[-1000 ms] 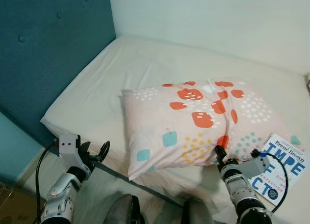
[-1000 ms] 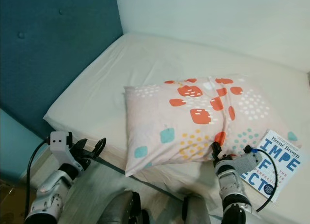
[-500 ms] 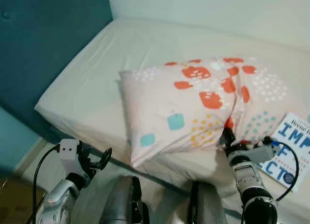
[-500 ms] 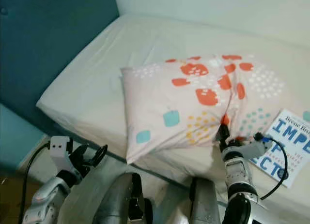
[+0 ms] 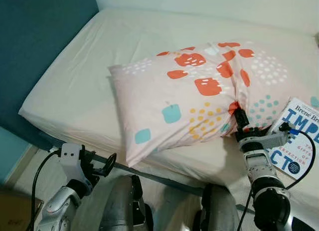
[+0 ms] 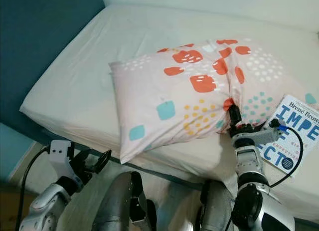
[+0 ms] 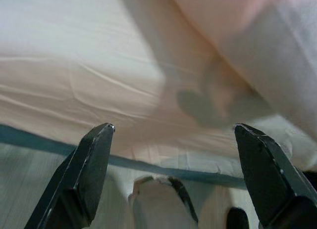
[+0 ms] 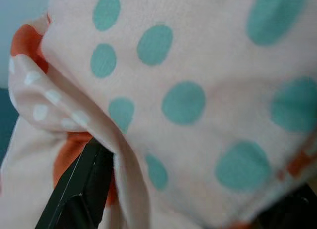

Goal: Clean up the room

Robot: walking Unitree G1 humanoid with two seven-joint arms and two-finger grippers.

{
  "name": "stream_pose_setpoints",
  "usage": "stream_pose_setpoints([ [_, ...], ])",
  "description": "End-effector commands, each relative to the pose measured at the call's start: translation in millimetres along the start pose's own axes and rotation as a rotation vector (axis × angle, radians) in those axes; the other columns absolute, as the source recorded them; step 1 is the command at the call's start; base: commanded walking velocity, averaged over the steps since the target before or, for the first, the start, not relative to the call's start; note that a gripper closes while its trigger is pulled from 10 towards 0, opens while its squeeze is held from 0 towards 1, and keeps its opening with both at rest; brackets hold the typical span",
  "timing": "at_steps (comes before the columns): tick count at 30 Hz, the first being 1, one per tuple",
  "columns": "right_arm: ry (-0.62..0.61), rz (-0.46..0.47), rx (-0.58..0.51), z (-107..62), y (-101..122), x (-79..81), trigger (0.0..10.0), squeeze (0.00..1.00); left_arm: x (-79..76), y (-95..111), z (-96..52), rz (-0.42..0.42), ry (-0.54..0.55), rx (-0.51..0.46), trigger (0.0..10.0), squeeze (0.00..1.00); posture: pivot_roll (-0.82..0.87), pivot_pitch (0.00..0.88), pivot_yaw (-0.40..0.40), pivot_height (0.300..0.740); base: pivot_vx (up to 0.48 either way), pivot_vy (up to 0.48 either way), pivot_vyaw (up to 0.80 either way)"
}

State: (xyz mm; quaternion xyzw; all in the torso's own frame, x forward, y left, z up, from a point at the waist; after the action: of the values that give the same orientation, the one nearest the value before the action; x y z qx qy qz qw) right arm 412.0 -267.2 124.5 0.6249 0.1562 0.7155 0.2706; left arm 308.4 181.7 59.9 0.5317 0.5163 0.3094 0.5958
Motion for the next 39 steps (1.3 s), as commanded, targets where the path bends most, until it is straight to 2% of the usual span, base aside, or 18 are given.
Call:
stream_pose_setpoints([
  [1,-0.022,0.013,0.035,-1.3,-10,-2.7,10.0,0.0,2.5,-8,-6.2,0.007,0.009,0.041,10.0,0.0,0.3,0.375,0.059,0.586,0.0,0.0,0.0],
  [5,-0.072,-0.01,0.085,1.5,-21,-2.8,10.0,0.0,-0.3,-7,-6.8,0.011,0.002,0.046,10.0,0.0,0.31,0.376,0.058,0.586,0.0,0.0,0.0],
  [9,-0.067,-0.006,0.104,3.5,-26,1.1,10.0,0.0,-0.7,-7,-7.0,0.011,0.001,0.047,10.0,0.0,0.31,0.376,0.058,0.586,0.0,0.0,0.0],
  [10,-0.061,-0.013,0.126,4.5,-31,4.0,10.0,0.0,-1.1,-7,-7.2,0.01,0.001,0.048,10.0,0.0,0.31,0.376,0.058,0.586,0.0,0.0,0.0],
  [11,-0.005,0.003,0.184,5.6,-47,16.1,10.0,0.0,-2.4,-7,-7.5,0.007,0.0,0.047,10.0,0.0,0.31,0.377,0.057,0.586,0.0,0.0,0.0],
  [12,-0.005,0.003,0.184,5.6,-47,16.1,10.0,0.0,-2.4,-7,-7.5,0.007,0.0,0.047,10.0,0.0,0.31,0.377,0.057,0.586,0.0,0.0,0.0],
  [13,0.068,0.04,0.23,5.2,-61,29.3,10.0,0.0,-3.7,-6,-7.3,0.004,-0.002,0.045,10.0,0.0,0.31,0.377,0.057,0.586,0.0,0.0,0.0],
  [17,0.12,0.056,0.258,3.9,-69,38.2,10.0,0.0,-5.2,-6,-6.4,0.004,-0.005,0.044,10.0,0.0,0.31,0.377,0.057,0.586,0.0,0.0,0.0],
  [22,0.095,0.032,0.255,3.2,-69,33.7,10.0,0.0,-6.4,-6,-5.6,0.009,-0.009,0.047,10.0,0.0,0.31,0.373,0.054,0.586,0.0,0.0,0.0],
  [23,0.071,0.023,0.248,2.9,-68,29.6,5.5,0.0,-6.1,-5,-5.8,0.011,-0.008,0.047,10.0,0.0,0.31,0.372,0.052,0.586,0.0,0.0,0.0],
  [24,0.071,0.023,0.248,2.9,-68,29.6,5.5,0.0,-6.1,-5,-5.8,0.011,-0.008,0.047,10.0,0.0,0.31,0.372,0.052,0.586,0.0,0.0,0.0],
  [25,0.028,0.005,0.226,3.2,-61,22.1,0.0,0.0,-5.1,-5,-6.2,0.013,-0.006,0.047,10.0,0.0,0.31,0.369,0.05,0.586,0.0,0.0,0.0],
  [28,0.015,0.001,0.208,4.9,-56,20.7,0.0,0.0,-4.6,-4,-6.1,0.014,-0.005,0.047,10.0,0.0,0.31,0.369,0.049,0.586,0.0,0.0,0.0],
  [39,0.079,-0.03,0.172,15.6,-39,34.7,0.0,0.0,-7.0,-3,0.0,0.011,-0.004,0.031,10.0,0.0,0.29,0.345,0.032,0.586,0.0,0.0,0.0],
])
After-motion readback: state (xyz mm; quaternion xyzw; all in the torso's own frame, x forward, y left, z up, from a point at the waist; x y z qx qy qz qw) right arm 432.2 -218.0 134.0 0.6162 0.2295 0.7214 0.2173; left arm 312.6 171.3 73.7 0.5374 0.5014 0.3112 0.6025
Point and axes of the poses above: a point about 5 cm out from each wrist's last joint towards the gripper, its own z axis pointing out of the wrist towards the gripper, its own y axis along the axis of the wrist's last joint, x = y × z, the point moved 6 cm from there along z, pointing out of the wrist towards the gripper, and after that the axes turned 3 degrees about -z, right-handed, at the moved point
